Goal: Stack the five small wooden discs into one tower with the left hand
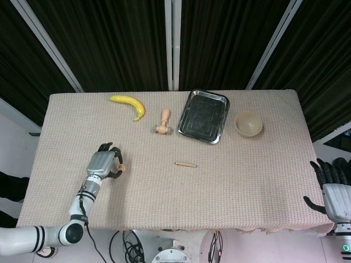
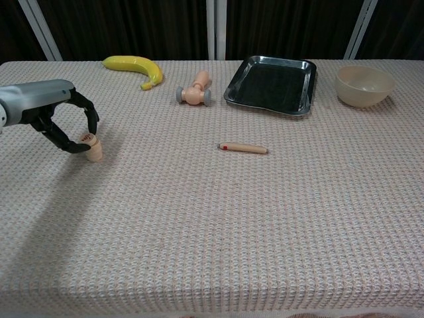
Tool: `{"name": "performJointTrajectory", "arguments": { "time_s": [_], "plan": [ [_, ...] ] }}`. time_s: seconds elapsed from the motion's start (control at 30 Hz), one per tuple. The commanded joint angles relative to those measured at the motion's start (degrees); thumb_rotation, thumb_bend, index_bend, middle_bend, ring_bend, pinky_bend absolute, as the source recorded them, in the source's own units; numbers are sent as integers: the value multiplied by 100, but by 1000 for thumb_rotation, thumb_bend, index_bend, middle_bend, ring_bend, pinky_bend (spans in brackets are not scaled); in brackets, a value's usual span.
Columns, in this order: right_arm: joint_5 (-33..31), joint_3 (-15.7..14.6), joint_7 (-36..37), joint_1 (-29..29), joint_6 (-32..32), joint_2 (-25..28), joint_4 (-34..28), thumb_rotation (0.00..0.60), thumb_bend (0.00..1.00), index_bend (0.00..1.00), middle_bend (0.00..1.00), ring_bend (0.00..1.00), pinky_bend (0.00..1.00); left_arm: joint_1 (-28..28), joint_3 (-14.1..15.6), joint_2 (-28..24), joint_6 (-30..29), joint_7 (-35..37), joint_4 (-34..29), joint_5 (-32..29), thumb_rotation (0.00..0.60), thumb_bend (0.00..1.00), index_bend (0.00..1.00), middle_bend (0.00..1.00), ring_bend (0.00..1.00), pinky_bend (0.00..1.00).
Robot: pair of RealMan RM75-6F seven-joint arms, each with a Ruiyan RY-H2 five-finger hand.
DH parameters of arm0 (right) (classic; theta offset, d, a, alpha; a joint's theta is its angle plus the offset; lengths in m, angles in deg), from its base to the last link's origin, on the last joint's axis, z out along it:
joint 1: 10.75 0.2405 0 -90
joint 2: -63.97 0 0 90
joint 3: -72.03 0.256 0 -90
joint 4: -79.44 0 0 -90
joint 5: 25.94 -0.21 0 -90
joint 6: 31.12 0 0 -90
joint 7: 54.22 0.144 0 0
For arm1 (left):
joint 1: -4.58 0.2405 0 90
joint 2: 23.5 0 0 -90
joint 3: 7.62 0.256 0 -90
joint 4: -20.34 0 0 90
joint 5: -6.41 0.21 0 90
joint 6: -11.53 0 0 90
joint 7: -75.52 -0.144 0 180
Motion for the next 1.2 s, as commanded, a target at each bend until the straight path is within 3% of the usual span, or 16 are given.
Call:
{"name": "performJointTrajectory", "arguments": {
  "time_s": [0.03, 0.63, 0.8, 1.0, 1.1, 1.2],
  "plan": [
    [5, -2, 1, 2, 3, 0, 1, 600, 143, 0, 0, 0, 0, -5, -16, -5, 6, 8, -10, -10, 600, 284, 521, 224, 0, 0],
    [-4, -2, 0, 1, 5, 3, 11, 600, 146, 0, 0, 0, 0, -20, -2, -93, 84, 37, -88, -15, 600, 282, 458, 212, 0, 0],
    [11, -9, 10, 3, 7, 1, -1, 600, 146, 0, 0, 0, 0, -17, 0, -152, 114, 76, -176, -5, 600, 283, 361, 202, 0, 0],
    [26, -6, 6, 0, -16, 19, -17, 600, 147, 0, 0, 0, 0, 23, -39, -254, 45, 181, -294, 81, 600, 283, 337, 199, 0, 0],
    [30, -3, -1, -5, -32, 37, -32, 600, 147, 0, 0, 0, 0, 139, -56, -443, -166, 318, -563, 412, 600, 282, 305, 194, 0, 0],
    [57, 4, 10, -20, -87, 72, -74, 600, 146, 0, 0, 0, 0, 474, 124, -823, -515, 770, -861, 1519, 600, 276, 252, 167, 0, 0]
  ]
}}
